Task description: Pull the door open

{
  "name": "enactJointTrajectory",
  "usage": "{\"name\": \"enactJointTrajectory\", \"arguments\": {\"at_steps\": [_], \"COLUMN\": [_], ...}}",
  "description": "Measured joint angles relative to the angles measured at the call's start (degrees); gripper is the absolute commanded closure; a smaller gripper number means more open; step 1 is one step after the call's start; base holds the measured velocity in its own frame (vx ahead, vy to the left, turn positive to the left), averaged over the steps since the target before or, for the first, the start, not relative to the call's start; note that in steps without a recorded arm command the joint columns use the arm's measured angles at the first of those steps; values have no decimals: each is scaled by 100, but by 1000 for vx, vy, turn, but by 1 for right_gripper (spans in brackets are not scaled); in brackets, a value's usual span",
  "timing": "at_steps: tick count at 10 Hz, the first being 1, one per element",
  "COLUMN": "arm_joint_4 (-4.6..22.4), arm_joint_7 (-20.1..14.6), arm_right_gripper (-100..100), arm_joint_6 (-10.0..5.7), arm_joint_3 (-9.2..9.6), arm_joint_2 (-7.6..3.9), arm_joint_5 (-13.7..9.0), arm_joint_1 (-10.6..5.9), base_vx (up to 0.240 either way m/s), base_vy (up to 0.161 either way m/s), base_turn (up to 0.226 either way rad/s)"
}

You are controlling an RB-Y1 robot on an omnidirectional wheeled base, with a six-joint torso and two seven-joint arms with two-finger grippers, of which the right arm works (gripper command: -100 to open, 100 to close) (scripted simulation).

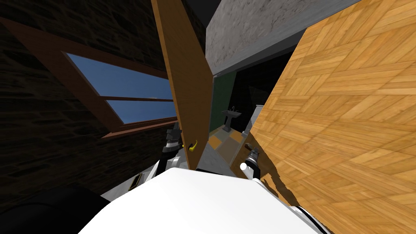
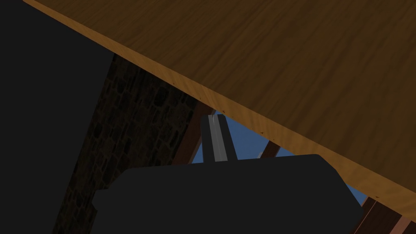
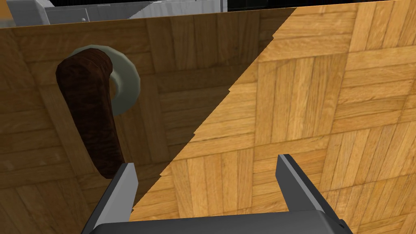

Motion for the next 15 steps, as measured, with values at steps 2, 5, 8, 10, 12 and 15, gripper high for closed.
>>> {"name": "enactJointTrajectory", "arguments": {"at_steps": [2,5,8,10,12,15], "arm_joint_4": [-11,-12,-13,-12,-13,-8], "arm_joint_7": [8,10,10,5,2,1], "arm_right_gripper": [-100,-100,-100,-100,-100,-100], "arm_joint_6": [4,5,5,4,0,-2], "arm_joint_3": [0,-1,-1,7,12,13], "arm_joint_2": [3,3,3,0,-3,-1], "arm_joint_5": [-2,-2,-2,-3,-4,-4], "arm_joint_1": [3,5,4,-5,-13,-15], "base_vx": [-10,-1,-22,36,8,11], "base_vy": [-25,-3,12,-74,-10,-1], "base_turn": [-16,5,65,14,-8,0]}}
